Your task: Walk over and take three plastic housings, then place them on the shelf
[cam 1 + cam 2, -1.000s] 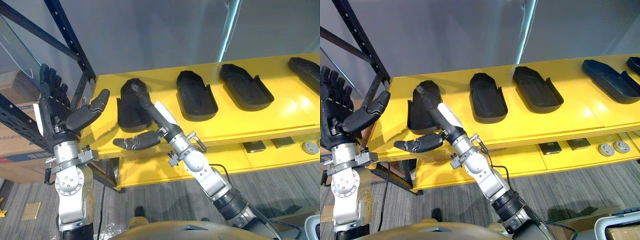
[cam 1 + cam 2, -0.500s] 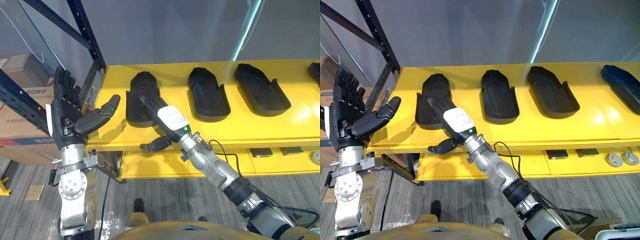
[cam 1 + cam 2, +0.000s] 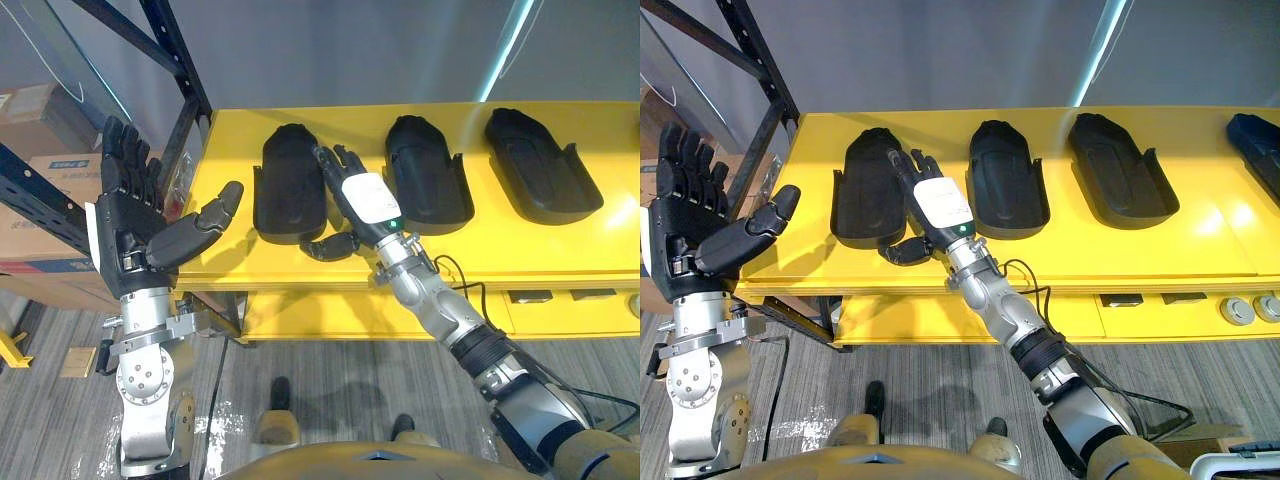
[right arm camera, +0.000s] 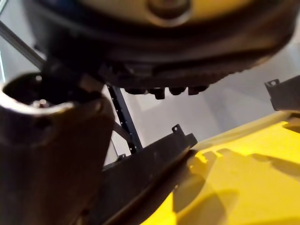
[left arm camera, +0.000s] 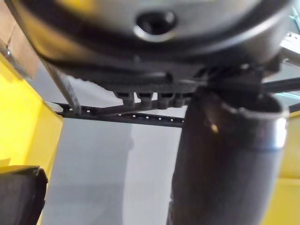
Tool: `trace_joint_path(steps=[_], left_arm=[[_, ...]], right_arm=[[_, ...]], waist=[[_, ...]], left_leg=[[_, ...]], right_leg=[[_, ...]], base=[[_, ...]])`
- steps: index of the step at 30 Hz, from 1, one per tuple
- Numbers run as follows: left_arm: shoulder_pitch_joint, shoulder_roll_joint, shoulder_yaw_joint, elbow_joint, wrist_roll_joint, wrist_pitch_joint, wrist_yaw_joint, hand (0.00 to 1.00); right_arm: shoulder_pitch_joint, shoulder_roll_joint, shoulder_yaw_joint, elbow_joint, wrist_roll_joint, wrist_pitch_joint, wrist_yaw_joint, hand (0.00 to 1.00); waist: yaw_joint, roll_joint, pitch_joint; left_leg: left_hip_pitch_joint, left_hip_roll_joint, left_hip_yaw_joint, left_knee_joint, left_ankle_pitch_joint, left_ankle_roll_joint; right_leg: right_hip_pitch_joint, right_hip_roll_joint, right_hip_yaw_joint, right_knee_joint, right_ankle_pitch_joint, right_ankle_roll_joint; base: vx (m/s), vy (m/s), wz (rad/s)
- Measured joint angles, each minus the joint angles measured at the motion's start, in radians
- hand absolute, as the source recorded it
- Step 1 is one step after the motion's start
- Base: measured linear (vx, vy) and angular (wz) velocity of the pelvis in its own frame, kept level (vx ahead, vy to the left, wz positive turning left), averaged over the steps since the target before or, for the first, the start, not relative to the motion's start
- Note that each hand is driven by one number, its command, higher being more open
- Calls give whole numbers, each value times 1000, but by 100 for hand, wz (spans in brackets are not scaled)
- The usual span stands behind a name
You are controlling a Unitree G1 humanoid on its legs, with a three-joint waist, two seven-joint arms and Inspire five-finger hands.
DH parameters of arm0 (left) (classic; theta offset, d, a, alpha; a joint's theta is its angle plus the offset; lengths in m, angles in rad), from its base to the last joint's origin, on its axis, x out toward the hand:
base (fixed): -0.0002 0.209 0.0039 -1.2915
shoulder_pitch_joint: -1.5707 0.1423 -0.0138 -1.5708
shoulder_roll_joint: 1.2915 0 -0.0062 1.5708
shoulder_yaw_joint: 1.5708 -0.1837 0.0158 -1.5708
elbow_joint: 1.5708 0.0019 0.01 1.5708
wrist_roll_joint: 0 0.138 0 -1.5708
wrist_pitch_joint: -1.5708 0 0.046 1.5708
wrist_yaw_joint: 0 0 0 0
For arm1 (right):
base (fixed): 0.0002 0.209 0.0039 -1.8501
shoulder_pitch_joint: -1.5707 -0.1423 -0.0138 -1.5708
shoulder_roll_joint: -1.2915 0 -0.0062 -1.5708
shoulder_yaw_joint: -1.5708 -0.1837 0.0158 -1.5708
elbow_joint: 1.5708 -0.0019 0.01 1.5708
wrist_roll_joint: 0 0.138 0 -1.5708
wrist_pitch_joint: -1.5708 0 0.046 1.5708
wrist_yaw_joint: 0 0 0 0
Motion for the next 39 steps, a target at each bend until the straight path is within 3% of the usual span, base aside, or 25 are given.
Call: trace_joint_path(steps=[19,25,27,30,35,39], left_arm=[[11,-4,-10,0,-21,1,-5,100],[12,-4,-22,0,-27,1,-60,100],[13,-3,-27,0,-31,0,-83,100],[23,-2,-44,-1,-39,-7,-109,100],[26,44,-72,-48,-89,-42,-180,100],[-17,80,-114,-84,-167,-46,-304,100]], right_arm=[[-79,6,1,88,38,12,3,100],[-77,7,0,82,112,7,2,100],[-51,7,-23,34,165,6,3,100],[75,11,-104,-215,255,-23,3,100],[293,18,-321,-658,431,-161,-4,100],[394,33,-542,-742,482,-187,-78,100]], waist=[[4,14,39],[1,14,39],[1,14,39],[-3,11,39],[-66,-12,23],[-103,-33,-21]], left_leg=[[0,-3,-12,0,5,0],[0,-2,-9,0,4,0],[2,-1,-1,0,3,-1],[23,1,31,0,-7,-3],[78,13,111,0,-35,-10],[95,20,154,0,-48,-14]], right_leg=[[-1,-5,-17,20,-16,2],[-4,-5,-14,19,-16,2],[-8,-4,-5,19,-15,3],[-10,-3,27,14,-12,7],[-4,4,100,8,-11,9],[-10,12,141,-8,-1,11]], base=[[-7,-3,2],[-1,-1,-1],[-4,-5,-11],[18,-2,-33],[29,-4,-40],[11,-6,-33]])
